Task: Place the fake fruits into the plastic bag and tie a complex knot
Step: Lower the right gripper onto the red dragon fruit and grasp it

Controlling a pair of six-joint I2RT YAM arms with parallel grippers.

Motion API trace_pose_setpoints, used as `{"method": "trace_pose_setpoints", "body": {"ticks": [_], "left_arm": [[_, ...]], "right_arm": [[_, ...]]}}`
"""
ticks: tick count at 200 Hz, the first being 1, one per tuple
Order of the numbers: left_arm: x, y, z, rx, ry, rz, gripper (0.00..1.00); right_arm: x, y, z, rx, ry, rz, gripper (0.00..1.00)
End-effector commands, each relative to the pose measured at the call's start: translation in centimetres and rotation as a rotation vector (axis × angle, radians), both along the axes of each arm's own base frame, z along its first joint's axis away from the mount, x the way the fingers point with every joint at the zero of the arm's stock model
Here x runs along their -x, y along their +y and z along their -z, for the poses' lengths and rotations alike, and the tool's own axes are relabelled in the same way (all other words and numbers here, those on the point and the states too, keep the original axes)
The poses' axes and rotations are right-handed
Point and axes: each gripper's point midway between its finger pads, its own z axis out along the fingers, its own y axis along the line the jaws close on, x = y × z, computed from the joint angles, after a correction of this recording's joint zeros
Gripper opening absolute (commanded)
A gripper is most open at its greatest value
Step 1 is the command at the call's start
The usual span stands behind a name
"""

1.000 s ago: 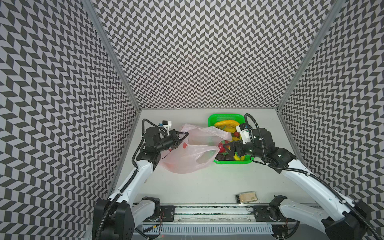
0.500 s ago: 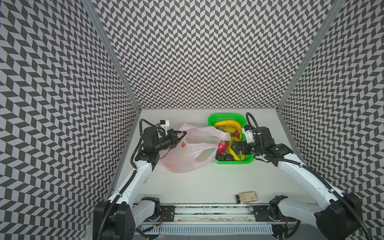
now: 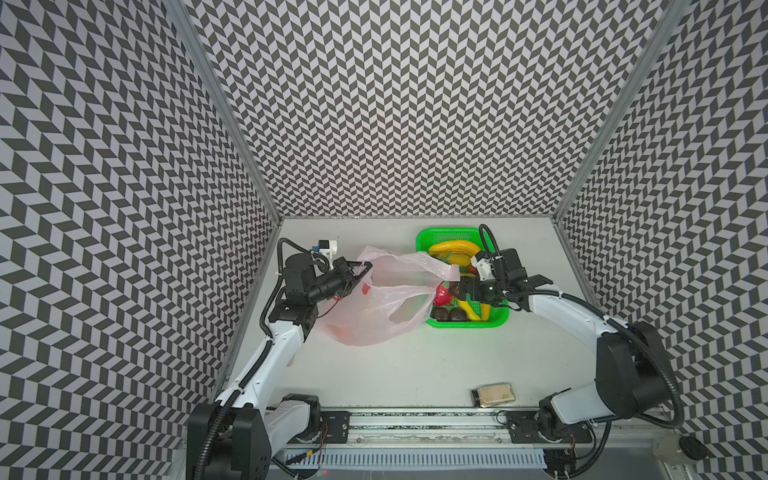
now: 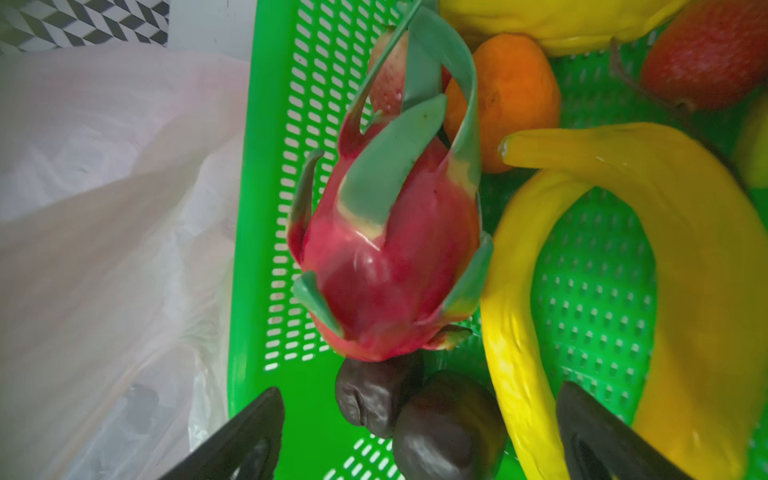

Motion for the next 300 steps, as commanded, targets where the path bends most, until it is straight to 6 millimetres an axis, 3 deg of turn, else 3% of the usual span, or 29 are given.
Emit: {"method": "trace_pose_setpoints", "body": {"ticks": [1,55,155,235,300], "left_arm": [[0.3,0.1,-2.2,0.018,-0.068,0.01,0.0],[0.4,0.2,-2.5,0.018,-0.071,0.008,0.0],[0.6,0.1,-2.9,0.025,-0.083,0.018,0.0],[0.7,0.1,-2.9,0.031,-0.09,0.02,0.0],[0.7,0.1,-2.8,0.029,-0.088,0.024,0.0]], "right_arm": [[-2.3,1.9,-2.7,-0.121,-0.072,-0.005,0.99],[-3.9,2.6,-1.4,-0.139,-0.016,0.033,0.99],[-5.5,3.2,1.1,0.015,0.04,0.07,0.99],[-5.9,3.7,3.3,0.11,0.059,0.064,0.95],[-6.3,3.3,-0.6,0.033,0.002,0.054,0.95]]}}
